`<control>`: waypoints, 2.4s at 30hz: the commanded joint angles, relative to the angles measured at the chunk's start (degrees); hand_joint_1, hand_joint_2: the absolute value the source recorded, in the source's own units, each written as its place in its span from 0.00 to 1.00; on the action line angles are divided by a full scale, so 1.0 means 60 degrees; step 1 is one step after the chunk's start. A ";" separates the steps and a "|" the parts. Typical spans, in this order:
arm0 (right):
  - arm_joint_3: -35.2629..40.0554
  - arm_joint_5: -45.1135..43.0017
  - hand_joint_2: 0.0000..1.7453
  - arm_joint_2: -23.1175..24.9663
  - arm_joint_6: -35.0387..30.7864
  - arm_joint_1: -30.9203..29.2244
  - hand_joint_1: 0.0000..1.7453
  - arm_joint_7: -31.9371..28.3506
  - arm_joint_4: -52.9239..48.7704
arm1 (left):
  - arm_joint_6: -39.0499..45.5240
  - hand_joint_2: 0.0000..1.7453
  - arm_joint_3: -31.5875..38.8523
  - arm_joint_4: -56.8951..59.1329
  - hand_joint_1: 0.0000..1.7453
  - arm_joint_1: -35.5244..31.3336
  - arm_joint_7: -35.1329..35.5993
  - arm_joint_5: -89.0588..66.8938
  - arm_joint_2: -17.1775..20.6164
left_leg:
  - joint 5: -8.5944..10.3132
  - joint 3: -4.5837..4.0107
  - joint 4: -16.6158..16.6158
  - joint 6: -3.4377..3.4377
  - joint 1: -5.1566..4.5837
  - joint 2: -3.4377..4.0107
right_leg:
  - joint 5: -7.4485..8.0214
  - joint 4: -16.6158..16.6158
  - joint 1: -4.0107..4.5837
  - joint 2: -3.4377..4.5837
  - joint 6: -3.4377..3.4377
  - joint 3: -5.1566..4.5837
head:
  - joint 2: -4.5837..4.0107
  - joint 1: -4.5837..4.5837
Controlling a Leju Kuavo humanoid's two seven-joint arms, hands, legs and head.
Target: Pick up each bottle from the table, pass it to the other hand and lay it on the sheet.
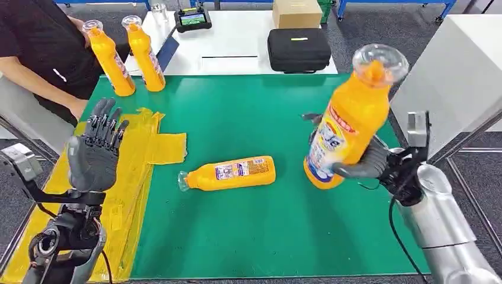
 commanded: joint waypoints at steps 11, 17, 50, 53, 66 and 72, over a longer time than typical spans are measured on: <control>0.0856 0.1309 1.00 0.3115 -0.2192 -0.0904 1.00 0.0873 0.0925 | 0.0369 1.00 -0.0795 -0.0160 0.00 -0.0498 0.0462 -0.0077 -0.1395 | -0.0018 0.0017 0.0010 -0.0044 0.0019 0.0025 | -0.0008 0.0002 0.0016 0.0010 0.0002 0.0014 | 0.0000 0.0000; 0.1422 0.1640 1.00 0.3568 -0.2568 -0.0690 1.00 0.1068 0.0871 | 0.0773 1.00 -0.1067 -0.0285 0.00 -0.0544 0.0413 -0.0380 -0.1634 | -0.0005 0.0001 0.0001 -0.0026 0.0009 0.0002 | -0.0004 -0.0001 0.0008 -0.0003 -0.0001 0.0000 | 0.0000 0.0004; 0.3003 0.3389 1.00 0.4341 -0.3188 -0.1350 1.00 0.1693 0.1448 | 0.1938 1.00 -0.2491 -0.0396 0.00 -0.0620 0.0651 0.1760 -0.1558 | -0.0002 -0.0012 0.0001 -0.0027 0.0006 -0.0003 | -0.0006 0.0004 0.0004 -0.0010 0.0000 -0.0012 | 0.0000 0.0000; 0.2965 0.3389 1.00 0.4355 -0.3192 -0.1308 1.00 0.1712 0.1543 | 0.2105 1.00 -0.2579 -0.0399 0.00 -0.0656 0.0652 0.1715 -0.1622 | -0.0016 0.0006 0.0010 -0.0049 0.0017 0.0004 | -0.0016 0.0007 0.0015 -0.0013 0.0000 0.0008 | 0.0000 0.0000; 0.3228 0.3297 1.00 0.4720 -0.3137 -0.1242 1.00 0.2045 0.1879 | 0.3224 1.00 -0.3212 0.0368 0.00 -0.1470 -0.0296 0.0080 -0.0740 | 0.0001 -0.0009 -0.0004 -0.0026 0.0006 -0.0008 | -0.0006 0.0001 0.0005 -0.0016 -0.0001 -0.0011 | 0.0000 0.0000; 0.3404 0.3214 1.00 0.4859 -0.3096 -0.1327 1.00 0.2084 0.2170 | 0.3545 1.00 -0.3299 0.0320 0.00 -0.1423 -0.0449 -0.0771 -0.0712 | -0.0008 0.0007 -0.0002 -0.0038 0.0012 0.0003 | -0.0011 0.0000 0.0009 -0.0010 0.0001 0.0005 | 0.0000 -0.0003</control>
